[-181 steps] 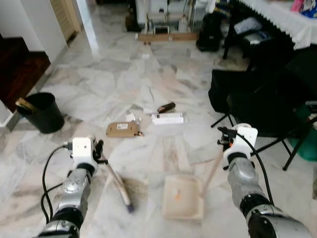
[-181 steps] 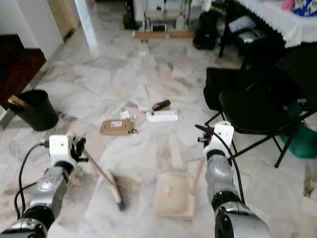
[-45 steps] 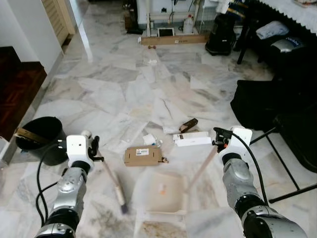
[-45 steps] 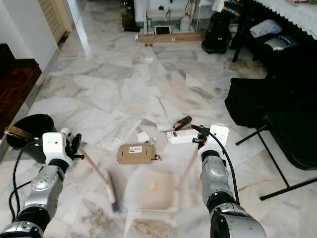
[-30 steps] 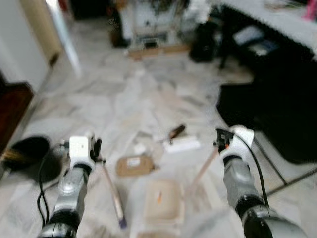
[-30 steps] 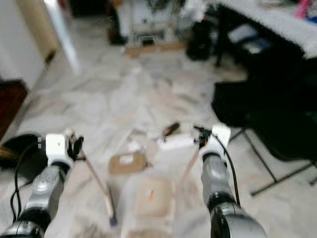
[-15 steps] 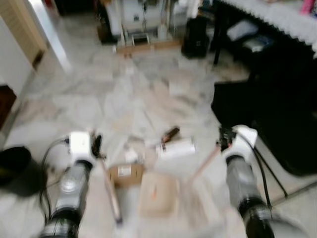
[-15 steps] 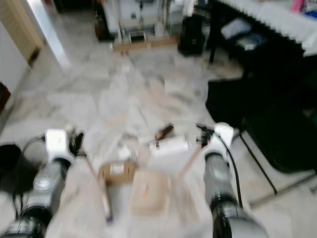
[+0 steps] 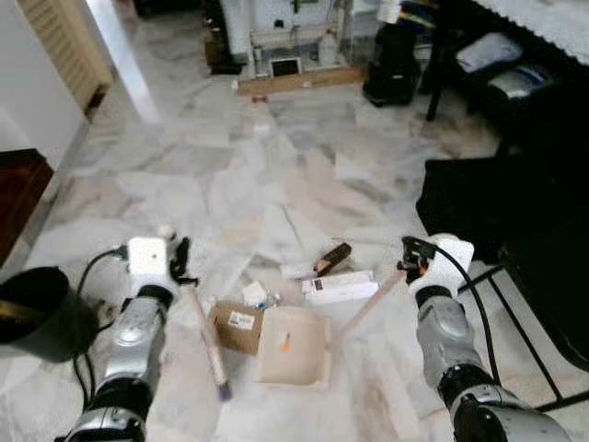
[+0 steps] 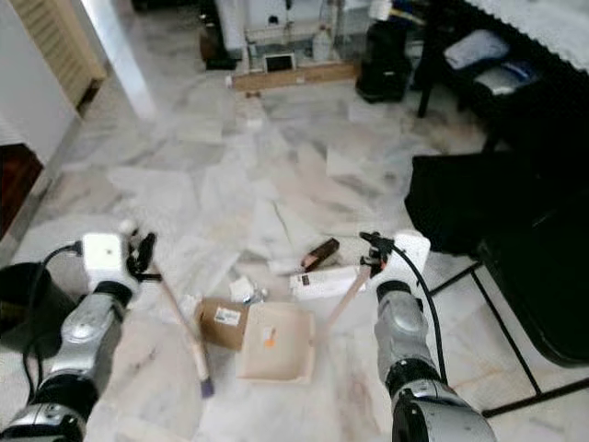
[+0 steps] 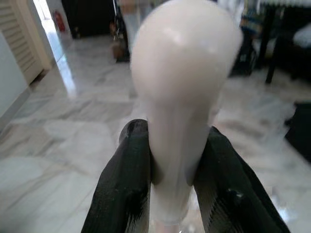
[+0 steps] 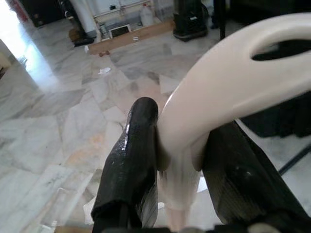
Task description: Sweep floor
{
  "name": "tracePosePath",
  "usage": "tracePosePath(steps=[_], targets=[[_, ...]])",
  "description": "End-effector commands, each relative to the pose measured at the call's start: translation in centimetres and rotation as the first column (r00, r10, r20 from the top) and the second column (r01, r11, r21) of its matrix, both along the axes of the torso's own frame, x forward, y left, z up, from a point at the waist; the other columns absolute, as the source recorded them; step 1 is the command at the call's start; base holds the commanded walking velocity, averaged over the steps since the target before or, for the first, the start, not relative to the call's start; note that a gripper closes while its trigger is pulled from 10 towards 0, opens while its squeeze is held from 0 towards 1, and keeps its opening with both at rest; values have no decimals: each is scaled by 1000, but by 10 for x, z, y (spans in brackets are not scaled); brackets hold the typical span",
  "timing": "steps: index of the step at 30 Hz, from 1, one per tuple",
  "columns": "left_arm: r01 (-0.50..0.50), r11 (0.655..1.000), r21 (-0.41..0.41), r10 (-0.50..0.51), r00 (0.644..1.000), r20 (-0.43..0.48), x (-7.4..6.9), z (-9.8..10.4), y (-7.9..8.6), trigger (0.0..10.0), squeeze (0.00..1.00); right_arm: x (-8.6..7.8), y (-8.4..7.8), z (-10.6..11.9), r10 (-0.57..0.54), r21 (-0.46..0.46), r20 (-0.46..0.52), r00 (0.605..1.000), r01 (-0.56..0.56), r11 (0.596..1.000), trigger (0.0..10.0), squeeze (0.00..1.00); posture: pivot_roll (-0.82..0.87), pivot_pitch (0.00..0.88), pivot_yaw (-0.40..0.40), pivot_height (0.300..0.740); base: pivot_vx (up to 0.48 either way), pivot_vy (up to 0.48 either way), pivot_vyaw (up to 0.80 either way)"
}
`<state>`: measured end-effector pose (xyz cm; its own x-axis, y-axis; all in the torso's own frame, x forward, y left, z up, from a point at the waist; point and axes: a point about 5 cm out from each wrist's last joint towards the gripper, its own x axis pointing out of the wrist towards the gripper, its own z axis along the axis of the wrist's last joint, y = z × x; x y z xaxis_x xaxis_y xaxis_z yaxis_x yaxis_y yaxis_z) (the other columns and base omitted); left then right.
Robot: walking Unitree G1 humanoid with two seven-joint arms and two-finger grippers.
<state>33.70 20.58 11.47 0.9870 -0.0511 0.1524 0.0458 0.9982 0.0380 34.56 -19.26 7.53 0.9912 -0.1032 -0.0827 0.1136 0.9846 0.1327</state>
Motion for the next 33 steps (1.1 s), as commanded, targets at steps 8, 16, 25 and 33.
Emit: tracePosePath(steps=[8,16,25,33], targets=[[-19,999,27,17,997,76,5,24,8,10000,0,4,2,9,5,-1,42,999,-5,1000,10000,0,51,48,46,740,0,0,0],[-17,999,30,14,997,82,5,26,10,10000,0,5,0,10,2,-10,42,999,-2,1000,10000,0,50,48,46,740,0,0,0],[-10,1000,25,8,999,47,1,15,6,10000,0,5,0,10,23,-71,33,999,-21,997,10000,0,47,53,44,740,0,0,58],[-11,999,30,9,999,52,2,17,5,10000,0,5,1,10,14,-45,41,999,-12,999,10000,0,48,53,41,740,248,0,469]])
